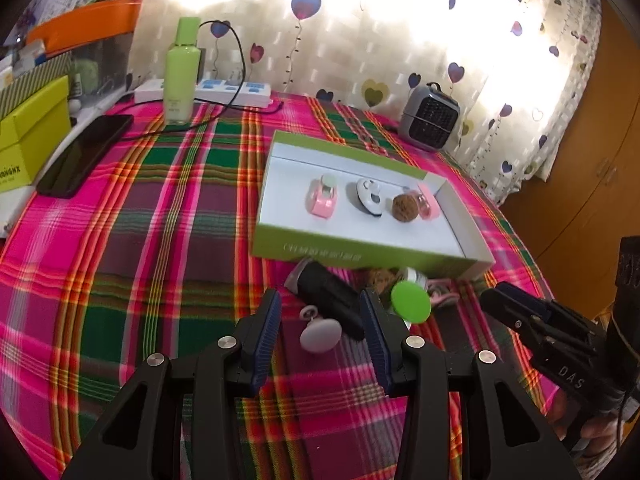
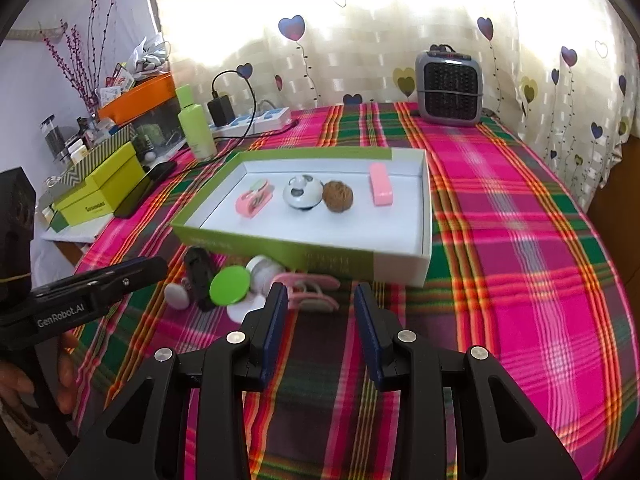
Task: Organize objects
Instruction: 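Withdraw both open grippers from the tray toward the items beside it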
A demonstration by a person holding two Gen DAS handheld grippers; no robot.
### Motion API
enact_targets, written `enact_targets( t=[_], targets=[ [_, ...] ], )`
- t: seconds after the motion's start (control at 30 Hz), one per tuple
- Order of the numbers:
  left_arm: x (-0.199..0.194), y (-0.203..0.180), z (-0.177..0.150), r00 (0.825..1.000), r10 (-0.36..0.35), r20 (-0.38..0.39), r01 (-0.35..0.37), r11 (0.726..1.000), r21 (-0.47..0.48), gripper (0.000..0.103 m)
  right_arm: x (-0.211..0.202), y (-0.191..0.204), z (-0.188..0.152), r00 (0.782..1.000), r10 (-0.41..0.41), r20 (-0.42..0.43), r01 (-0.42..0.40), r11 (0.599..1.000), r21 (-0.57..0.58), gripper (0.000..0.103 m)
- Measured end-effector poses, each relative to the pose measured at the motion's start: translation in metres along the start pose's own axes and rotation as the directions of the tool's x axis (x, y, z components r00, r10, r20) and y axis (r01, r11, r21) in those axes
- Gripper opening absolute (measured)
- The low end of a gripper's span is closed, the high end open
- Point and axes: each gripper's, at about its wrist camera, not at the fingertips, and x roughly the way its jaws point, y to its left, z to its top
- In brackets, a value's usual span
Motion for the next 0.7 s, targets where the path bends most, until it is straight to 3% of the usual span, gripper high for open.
enact_targets(
  t=[0.7],
  targets=[
    [0.018,0.006,-0.009,0.999,0.007,-0.052,-0.008,1.0,-0.028,0.04,0.008,-0.003,-0.009,0.999,0.007,-0.039,-0.007,1.0,0.008,0.036]
  ],
)
